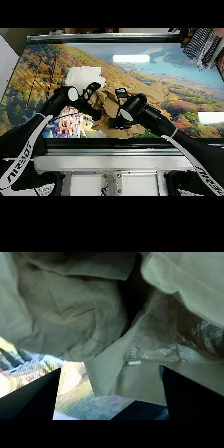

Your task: Fold the clothes and pants, and hang the long-sleeved shirts on hangers.

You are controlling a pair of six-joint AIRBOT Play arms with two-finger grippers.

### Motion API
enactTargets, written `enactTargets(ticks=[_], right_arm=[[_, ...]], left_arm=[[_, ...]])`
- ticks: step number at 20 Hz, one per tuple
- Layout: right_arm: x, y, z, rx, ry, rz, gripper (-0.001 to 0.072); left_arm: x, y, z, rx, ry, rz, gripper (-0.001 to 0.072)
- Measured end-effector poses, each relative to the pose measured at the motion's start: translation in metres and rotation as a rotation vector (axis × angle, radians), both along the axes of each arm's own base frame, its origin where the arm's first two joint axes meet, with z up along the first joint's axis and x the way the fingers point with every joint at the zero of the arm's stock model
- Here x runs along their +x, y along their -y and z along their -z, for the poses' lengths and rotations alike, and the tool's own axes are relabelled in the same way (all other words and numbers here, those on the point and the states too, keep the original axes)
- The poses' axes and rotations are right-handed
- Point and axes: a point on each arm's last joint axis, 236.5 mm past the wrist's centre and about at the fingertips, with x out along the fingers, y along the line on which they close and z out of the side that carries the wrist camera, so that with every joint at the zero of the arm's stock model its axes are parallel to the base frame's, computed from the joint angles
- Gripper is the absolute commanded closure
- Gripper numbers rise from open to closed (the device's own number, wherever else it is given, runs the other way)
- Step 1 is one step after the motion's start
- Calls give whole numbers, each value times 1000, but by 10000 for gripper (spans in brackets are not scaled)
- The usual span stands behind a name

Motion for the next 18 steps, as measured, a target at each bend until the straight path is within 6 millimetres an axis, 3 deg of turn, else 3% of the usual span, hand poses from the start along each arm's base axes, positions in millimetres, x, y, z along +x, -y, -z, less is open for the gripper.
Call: enactTargets(ticks=[5,6,8,11,12,14,16,18], right_arm=[[-4,4,-15,12,21,-33,698],[-4,5,-17,13,23,-36,698],[-5,5,-20,20,27,-39,698],[3,13,-34,37,48,-36,699],[10,20,-45,44,65,-32,699],[27,39,-79,60,109,-19,699],[41,60,-128,84,175,-8,699],[50,76,-184,125,269,-6,699]], left_arm=[[-15,25,31,35,-36,70,35],[-16,27,36,40,-42,65,122],[-15,28,42,45,-51,41,698],[-7,25,29,29,-33,-2,693],[2,23,12,10,-5,-19,693],[19,21,-50,-72,77,-61,694],[25,25,-134,-215,175,-91,693],[12,31,-235,-388,308,-87,693]])
